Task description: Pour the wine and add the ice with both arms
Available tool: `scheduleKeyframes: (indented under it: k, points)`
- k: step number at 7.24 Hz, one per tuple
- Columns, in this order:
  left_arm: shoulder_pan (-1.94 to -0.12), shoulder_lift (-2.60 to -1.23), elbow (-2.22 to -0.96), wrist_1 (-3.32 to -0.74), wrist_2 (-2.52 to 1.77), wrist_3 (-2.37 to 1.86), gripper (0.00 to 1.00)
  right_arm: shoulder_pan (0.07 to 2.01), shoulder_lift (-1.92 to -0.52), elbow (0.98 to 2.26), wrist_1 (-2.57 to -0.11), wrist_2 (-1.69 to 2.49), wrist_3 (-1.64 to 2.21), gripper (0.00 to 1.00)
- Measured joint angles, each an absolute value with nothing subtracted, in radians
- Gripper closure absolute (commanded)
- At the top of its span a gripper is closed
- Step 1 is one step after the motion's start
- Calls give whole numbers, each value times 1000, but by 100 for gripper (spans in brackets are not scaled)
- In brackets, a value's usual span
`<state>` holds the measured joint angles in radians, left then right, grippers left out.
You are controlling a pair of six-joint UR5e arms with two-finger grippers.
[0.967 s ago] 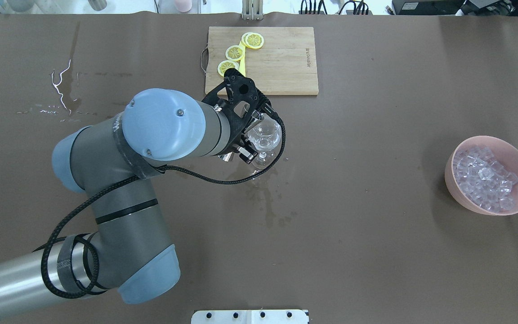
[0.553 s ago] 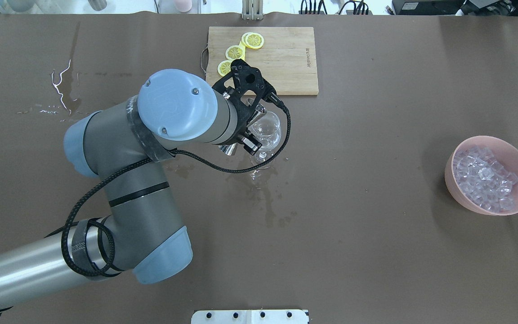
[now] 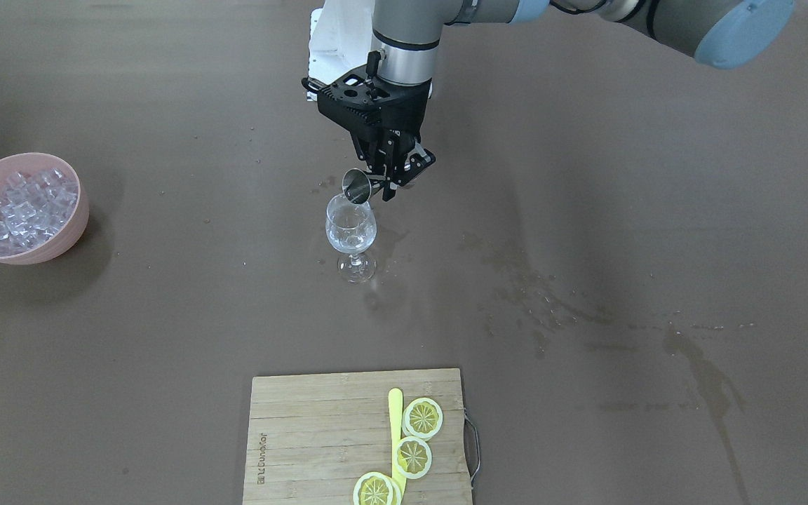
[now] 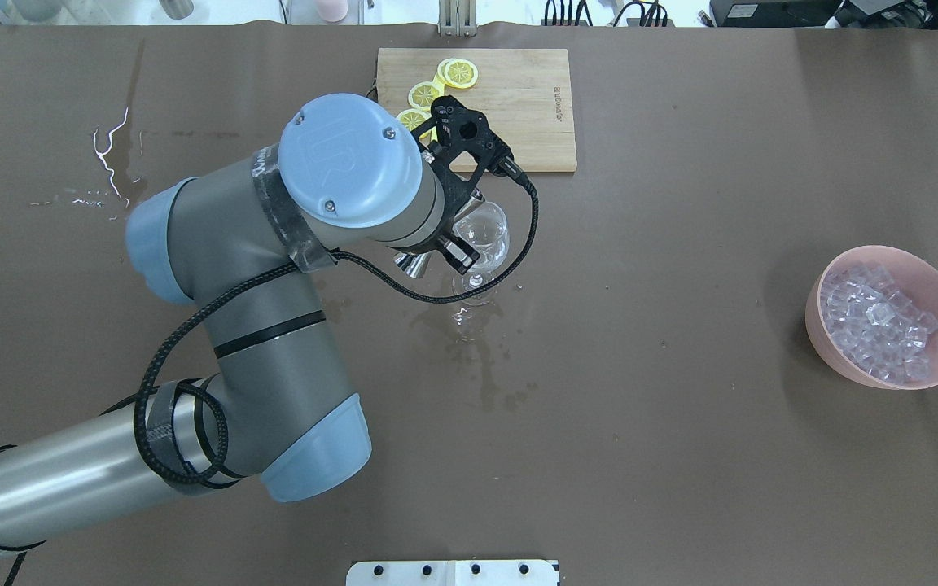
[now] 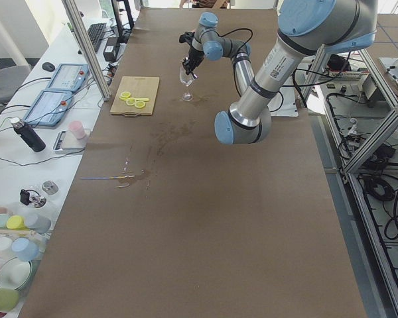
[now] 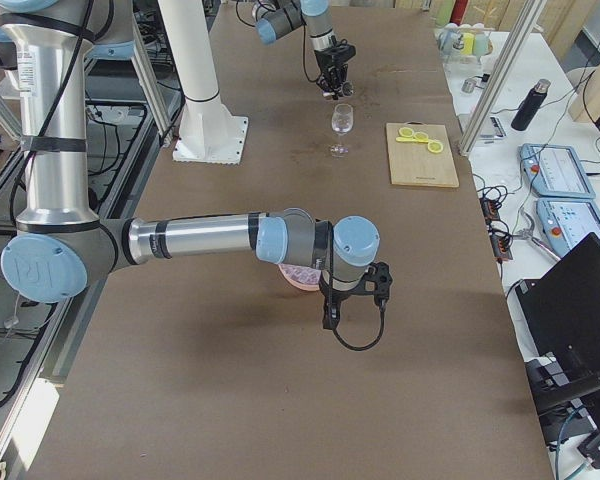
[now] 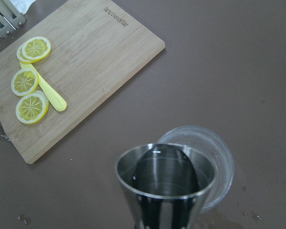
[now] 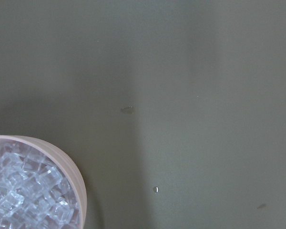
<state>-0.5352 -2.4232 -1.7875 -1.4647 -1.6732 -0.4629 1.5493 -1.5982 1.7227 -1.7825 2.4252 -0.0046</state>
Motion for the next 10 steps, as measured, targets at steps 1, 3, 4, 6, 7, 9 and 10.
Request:
scheduleKeyframes:
  k: [1,3,4,6,7,9,10]
  points:
    - [-535,-2433,-1778,-1450,-1673,-458,100,1549,-1598,1722,-1782,2425,-5,0]
    - [-533,-2446,-1761,-1427,-1674,-455,100,1549,-1598,1721,-1782,2425,-5,0]
    - [-533,-2460,-1759,-1393,-1674,-442,100,1549,-1598,1721,-1783,2425,-5,0]
    - [-532,-2487,-1758,-1328,-1675,-407,100,1549,-1599,1721,-1784,2426,-5,0]
    - [-532,-2491,-1758,-1315,-1674,-397,100,1549,-1599,1721,-1784,2427,-5,0]
    - [-532,-2505,-1760,-1264,-1674,-366,100,1549,-1600,1721,-1784,2427,-5,0]
    - [-532,-2522,-1760,-1223,-1674,-351,100,1549,-1600,1721,-1784,2427,-5,0]
